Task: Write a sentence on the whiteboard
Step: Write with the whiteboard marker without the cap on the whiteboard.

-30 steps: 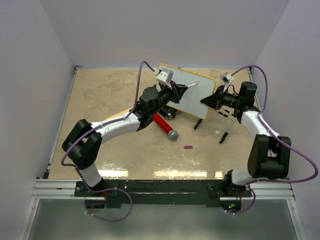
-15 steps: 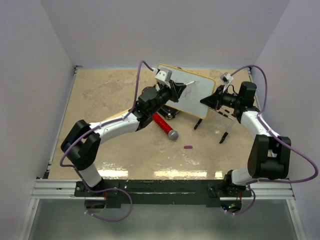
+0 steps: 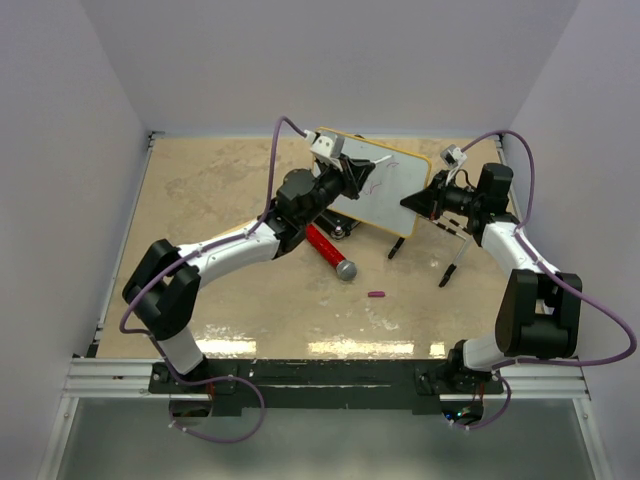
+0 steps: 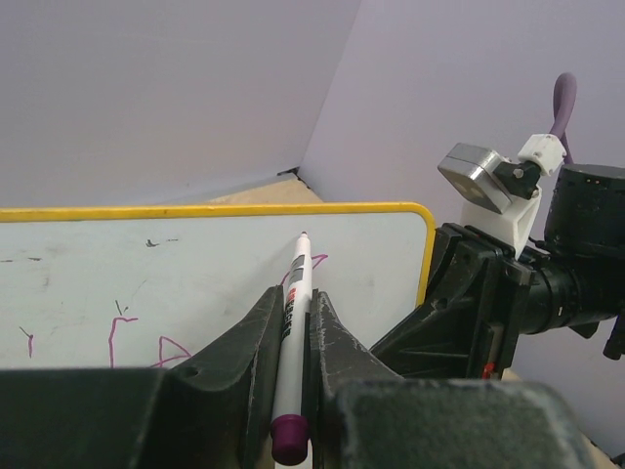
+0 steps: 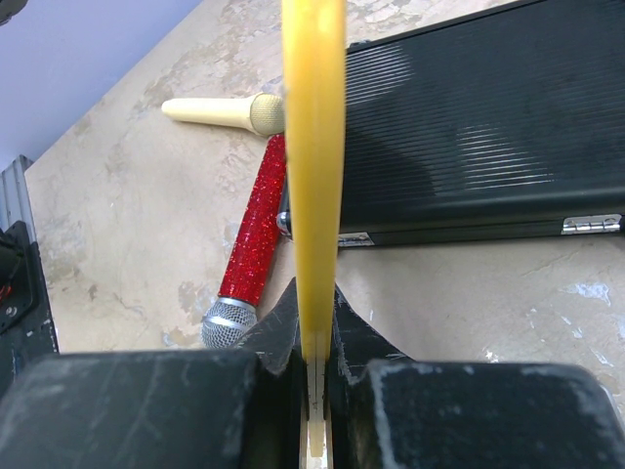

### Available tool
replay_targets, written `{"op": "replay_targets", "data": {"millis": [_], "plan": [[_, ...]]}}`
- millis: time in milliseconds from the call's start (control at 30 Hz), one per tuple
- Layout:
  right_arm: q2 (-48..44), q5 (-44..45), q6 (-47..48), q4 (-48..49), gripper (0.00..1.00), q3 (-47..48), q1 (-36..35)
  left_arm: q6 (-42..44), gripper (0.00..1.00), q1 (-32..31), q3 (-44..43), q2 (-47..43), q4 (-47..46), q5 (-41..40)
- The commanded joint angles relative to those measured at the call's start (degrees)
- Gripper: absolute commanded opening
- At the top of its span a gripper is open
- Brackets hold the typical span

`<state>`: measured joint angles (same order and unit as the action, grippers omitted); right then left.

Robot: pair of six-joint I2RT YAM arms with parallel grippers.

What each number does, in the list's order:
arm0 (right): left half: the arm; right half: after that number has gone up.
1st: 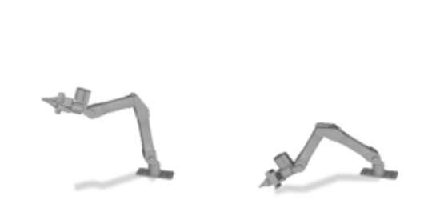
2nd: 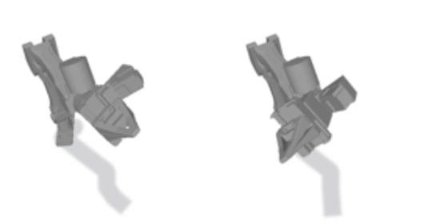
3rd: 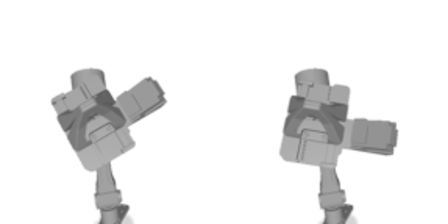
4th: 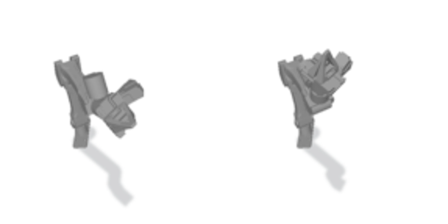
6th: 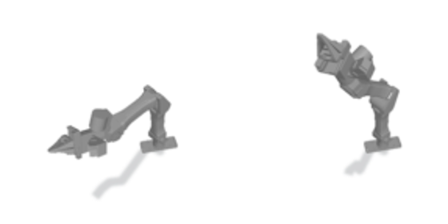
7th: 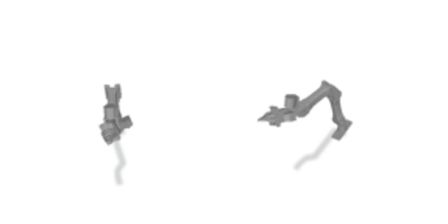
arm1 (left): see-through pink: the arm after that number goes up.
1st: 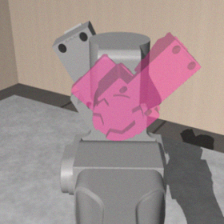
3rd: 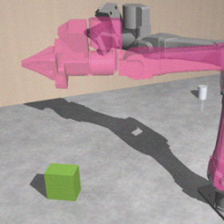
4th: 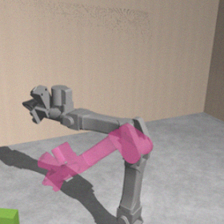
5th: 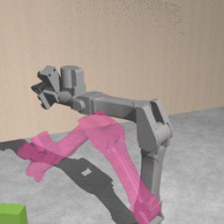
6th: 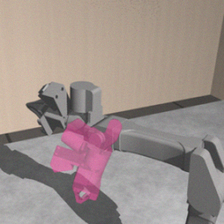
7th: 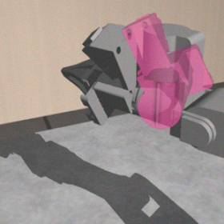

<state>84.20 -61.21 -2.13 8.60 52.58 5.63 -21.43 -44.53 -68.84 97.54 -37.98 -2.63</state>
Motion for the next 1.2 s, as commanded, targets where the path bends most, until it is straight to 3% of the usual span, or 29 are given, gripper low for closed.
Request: {"op": "replay_targets", "data": {"millis": [0, 1167], "plan": [[-1.7, 0.7, 1.8, -0.6, 0.00, 1.1, -0.4, 1.3, 0.00, 0.1, -2.9, 0.9, -1.2, 0.4], [-1.9, 0.7, 1.8, -0.5, 0.00, 1.0, -0.4, -0.8, 0.00, -0.1, 2.0, 0.0, 2.3, 1.8]]}}
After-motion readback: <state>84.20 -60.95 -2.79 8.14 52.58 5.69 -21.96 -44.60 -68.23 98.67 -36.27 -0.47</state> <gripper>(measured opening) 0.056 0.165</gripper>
